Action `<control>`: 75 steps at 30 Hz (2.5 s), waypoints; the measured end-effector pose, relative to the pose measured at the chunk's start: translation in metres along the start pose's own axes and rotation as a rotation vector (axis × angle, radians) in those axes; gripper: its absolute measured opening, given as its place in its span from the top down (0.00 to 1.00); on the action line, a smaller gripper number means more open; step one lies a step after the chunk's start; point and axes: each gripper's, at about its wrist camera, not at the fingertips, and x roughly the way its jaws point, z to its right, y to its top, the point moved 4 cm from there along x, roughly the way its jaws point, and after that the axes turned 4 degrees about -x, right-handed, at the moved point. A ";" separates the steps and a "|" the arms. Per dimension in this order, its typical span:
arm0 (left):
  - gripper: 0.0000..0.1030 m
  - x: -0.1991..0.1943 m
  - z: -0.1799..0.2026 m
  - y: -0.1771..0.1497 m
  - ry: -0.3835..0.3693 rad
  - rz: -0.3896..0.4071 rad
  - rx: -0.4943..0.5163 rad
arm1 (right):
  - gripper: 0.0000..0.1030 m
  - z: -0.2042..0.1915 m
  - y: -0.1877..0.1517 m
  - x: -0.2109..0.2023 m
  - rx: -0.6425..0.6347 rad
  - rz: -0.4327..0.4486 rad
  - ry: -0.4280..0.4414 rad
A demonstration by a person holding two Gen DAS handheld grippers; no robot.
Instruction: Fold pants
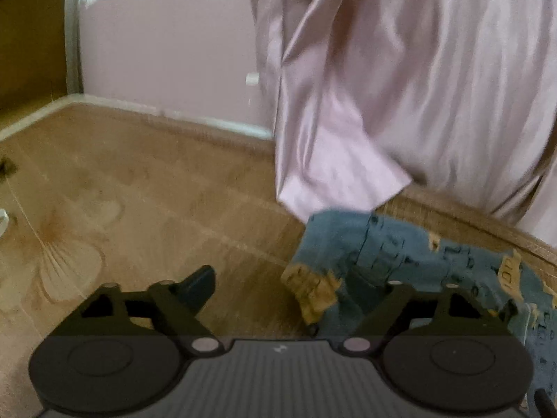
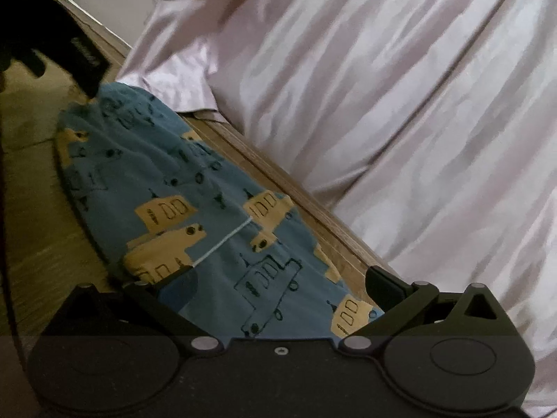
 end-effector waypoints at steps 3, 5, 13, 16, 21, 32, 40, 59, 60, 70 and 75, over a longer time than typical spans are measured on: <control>0.25 0.007 -0.009 -0.004 -0.031 -0.038 -0.069 | 0.01 -0.003 -0.001 0.003 -0.015 -0.021 -0.023; 0.36 0.012 -0.009 -0.006 -0.061 -0.048 -0.071 | 0.01 -0.005 -0.001 0.005 -0.024 -0.029 -0.041; 0.76 0.006 0.019 -0.008 -0.083 0.073 0.107 | 0.01 -0.011 0.000 0.008 -0.065 -0.041 -0.092; 0.77 -0.001 0.038 -0.017 -0.094 0.195 0.302 | 0.01 -0.016 -0.001 0.010 -0.098 -0.052 -0.092; 0.75 0.002 0.066 -0.038 -0.053 0.289 0.607 | 0.01 -0.019 -0.002 0.011 -0.115 -0.050 -0.096; 0.25 0.026 0.051 -0.028 -0.003 0.136 0.519 | 0.01 -0.016 -0.005 0.011 -0.102 -0.041 -0.083; 0.11 0.035 0.017 -0.009 -0.147 -0.058 0.184 | 0.01 -0.016 -0.005 0.010 -0.100 -0.036 -0.085; 0.75 0.027 -0.003 -0.008 -0.216 -0.065 -0.040 | 0.01 -0.016 -0.006 0.009 -0.086 -0.020 -0.079; 0.79 0.025 0.000 -0.008 -0.201 -0.068 -0.026 | 0.01 -0.014 -0.007 0.010 -0.081 -0.015 -0.073; 0.84 -0.021 0.059 0.009 -0.229 0.091 0.273 | 0.01 0.018 -0.016 0.009 0.077 0.049 0.050; 0.84 -0.063 0.107 0.004 -0.305 0.207 0.503 | 0.01 0.039 -0.027 -0.004 0.126 0.102 0.066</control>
